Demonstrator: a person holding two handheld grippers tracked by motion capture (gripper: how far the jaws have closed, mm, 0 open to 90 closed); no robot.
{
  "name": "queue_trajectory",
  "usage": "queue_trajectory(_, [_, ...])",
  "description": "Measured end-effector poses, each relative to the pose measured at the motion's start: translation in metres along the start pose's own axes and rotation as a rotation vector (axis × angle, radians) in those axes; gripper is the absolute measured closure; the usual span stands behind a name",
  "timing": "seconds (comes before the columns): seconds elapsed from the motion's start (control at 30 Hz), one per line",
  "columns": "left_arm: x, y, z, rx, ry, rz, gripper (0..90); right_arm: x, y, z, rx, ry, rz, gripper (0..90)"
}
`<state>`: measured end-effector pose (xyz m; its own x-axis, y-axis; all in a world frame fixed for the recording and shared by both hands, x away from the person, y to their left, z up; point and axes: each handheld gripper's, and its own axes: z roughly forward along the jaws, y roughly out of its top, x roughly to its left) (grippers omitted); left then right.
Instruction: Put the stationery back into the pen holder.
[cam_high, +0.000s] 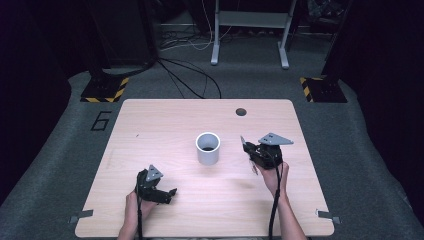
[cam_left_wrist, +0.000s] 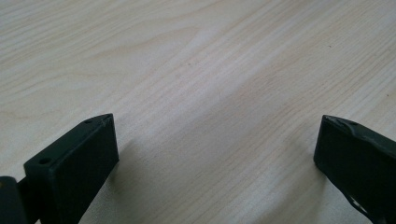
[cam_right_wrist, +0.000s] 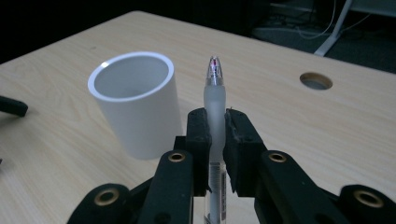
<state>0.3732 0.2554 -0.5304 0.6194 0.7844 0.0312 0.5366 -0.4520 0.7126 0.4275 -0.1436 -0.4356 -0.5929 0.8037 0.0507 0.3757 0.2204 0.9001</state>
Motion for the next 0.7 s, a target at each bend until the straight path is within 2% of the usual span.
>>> queue_trajectory(0.17, [0.0, 0.0, 0.0, 0.0, -0.001, -0.002, 0.0, 0.001, 0.004, -0.001, -0.07, -0.015, -0.012, 80.4])
queue_trajectory(0.33, [0.0, 0.0, 0.0, 0.0, 0.0, 0.0, 0.0, 0.001, 0.007, 0.0, -0.089, -0.022, 0.017, 80.4])
queue_trajectory(0.43, [0.0, 0.0, 0.0, 0.0, 0.0, 0.0, 0.0, 0.0, 0.01, 0.001, -0.118, -0.024, 0.0, 80.4])
queue_trajectory(0.7, [0.0, 0.0, 0.0, 0.0, -0.001, -0.002, 0.0, 0.002, 0.019, 0.002, -0.17, -0.042, -0.001, 80.4])
